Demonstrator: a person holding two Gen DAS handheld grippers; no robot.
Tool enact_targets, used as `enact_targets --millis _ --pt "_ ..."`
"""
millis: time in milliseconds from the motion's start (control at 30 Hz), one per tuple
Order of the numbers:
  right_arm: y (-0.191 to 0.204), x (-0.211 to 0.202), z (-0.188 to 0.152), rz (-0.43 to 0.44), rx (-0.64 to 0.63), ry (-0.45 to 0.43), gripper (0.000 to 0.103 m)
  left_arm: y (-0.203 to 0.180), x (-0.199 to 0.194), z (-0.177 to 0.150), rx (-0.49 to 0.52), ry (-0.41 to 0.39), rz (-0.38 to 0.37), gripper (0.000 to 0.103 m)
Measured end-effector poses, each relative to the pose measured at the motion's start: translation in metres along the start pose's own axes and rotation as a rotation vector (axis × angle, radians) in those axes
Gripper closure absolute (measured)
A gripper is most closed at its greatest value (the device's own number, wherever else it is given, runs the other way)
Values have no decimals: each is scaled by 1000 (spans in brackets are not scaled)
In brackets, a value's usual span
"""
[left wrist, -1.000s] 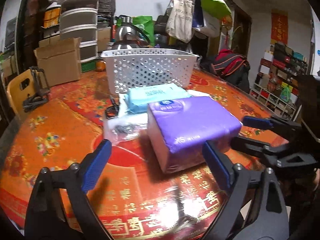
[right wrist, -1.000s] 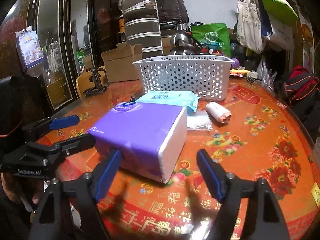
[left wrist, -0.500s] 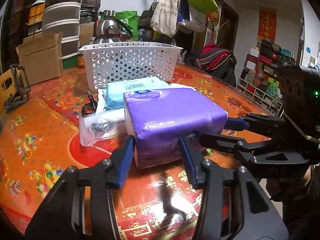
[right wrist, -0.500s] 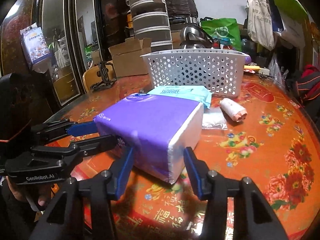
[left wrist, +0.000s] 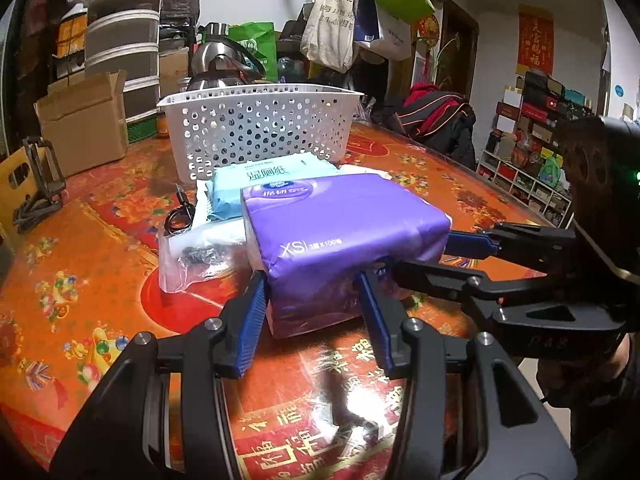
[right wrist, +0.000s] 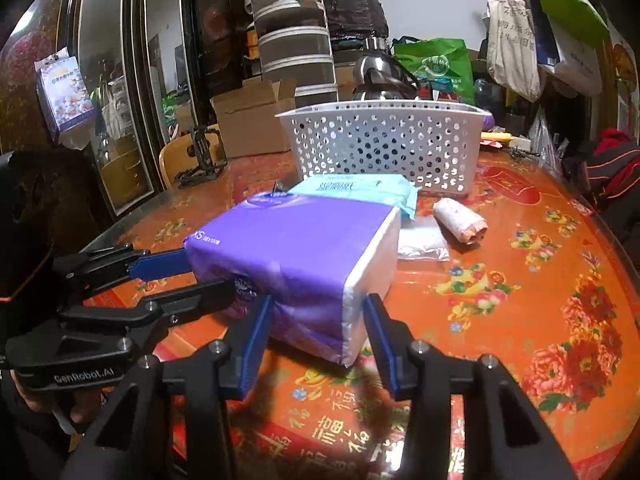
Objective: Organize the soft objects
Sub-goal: 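Grasp the purple tissue pack with both grippers and lift, then carry the tissue pack into the white basket and open both grippers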
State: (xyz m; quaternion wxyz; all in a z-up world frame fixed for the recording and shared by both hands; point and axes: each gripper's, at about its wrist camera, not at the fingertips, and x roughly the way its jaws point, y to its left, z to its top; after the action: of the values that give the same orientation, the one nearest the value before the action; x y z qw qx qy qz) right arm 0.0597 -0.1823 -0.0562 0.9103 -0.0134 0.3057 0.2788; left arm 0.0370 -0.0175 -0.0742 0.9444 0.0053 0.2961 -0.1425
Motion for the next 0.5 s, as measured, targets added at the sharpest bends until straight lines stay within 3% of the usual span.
enact_targets --millis 500 --pt "11 -28 24 -28 -45 -93 57 -11 -29 20 15 -87 41 59"
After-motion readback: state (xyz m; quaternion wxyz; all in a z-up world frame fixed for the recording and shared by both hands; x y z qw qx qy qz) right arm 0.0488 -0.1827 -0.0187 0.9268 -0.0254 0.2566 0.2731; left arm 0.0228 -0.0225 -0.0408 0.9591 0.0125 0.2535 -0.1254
